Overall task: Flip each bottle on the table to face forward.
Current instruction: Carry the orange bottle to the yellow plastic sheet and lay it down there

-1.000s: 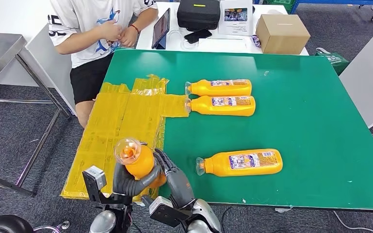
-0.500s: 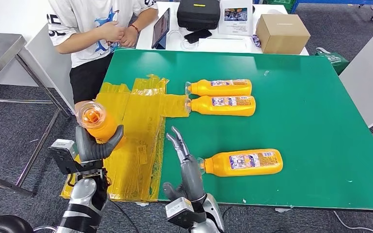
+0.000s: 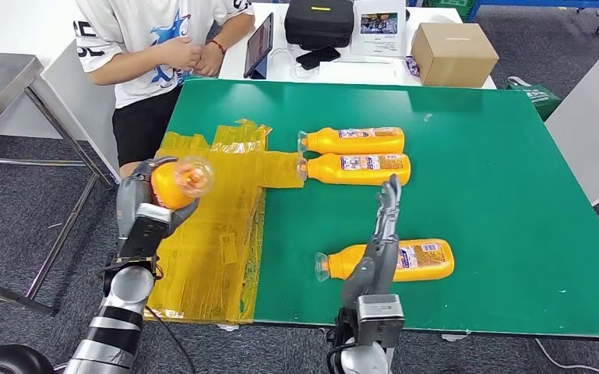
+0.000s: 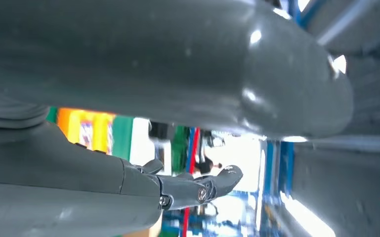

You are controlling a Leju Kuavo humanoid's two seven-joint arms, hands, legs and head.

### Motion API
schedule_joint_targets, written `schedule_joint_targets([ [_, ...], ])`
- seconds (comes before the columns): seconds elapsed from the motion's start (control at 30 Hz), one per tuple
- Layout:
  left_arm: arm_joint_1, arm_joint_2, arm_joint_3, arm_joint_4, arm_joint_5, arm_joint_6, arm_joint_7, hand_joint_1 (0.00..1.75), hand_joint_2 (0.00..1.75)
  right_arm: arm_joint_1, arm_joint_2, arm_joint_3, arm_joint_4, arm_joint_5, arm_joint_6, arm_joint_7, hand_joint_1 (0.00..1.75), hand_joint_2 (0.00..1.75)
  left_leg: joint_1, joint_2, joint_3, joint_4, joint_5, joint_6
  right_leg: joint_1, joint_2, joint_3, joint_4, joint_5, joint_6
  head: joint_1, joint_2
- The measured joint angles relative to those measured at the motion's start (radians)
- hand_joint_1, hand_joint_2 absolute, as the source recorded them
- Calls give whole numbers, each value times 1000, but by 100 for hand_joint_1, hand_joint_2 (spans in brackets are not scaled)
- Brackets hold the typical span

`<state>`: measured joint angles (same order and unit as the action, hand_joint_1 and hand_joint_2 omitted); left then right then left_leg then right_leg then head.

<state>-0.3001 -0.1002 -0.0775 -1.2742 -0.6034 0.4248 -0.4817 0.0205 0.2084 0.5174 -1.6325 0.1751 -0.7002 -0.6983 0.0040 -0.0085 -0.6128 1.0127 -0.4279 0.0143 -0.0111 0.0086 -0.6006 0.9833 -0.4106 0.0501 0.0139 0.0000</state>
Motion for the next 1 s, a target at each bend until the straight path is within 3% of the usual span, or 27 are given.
schedule_joint_targets([
  [0.43, -43, 51, -27, 111, -70, 4, 17, 175, 175, 10, 2, -66, -69, -6, 0, -1, 0, 0, 0, 3, -1, 0, 0, 0, 0, 1, -3, 0, 2, -2, 0, 0],
  [0.7, -120, 103, -82, 292, -413, 8, 99, 175, 175, 6, 2, -85, -69, -39, 44, -1, 0, 0, 0, 4, -1, 0, 0, -1, 0, 1, -3, 0, 2, -3, 0, 0],
  [0.83, -151, 138, -111, 400, -473, -46, 99, 175, 175, 2, 2, -95, -32, -39, 99, -1, 0, 175, 0, 4, -1, 0, 1, -1, 0, 2, -3, 0, 2, -3, 0, 0],
  [1.0, -181, 190, -144, 495, -518, -80, 94, 175, 175, -6, 6, -105, 35, -39, 164, -1, 0, 175, 1, 4, -2, 0, 1, -1, 1, 2, -4, 1, 2, -3, 0, 0],
])
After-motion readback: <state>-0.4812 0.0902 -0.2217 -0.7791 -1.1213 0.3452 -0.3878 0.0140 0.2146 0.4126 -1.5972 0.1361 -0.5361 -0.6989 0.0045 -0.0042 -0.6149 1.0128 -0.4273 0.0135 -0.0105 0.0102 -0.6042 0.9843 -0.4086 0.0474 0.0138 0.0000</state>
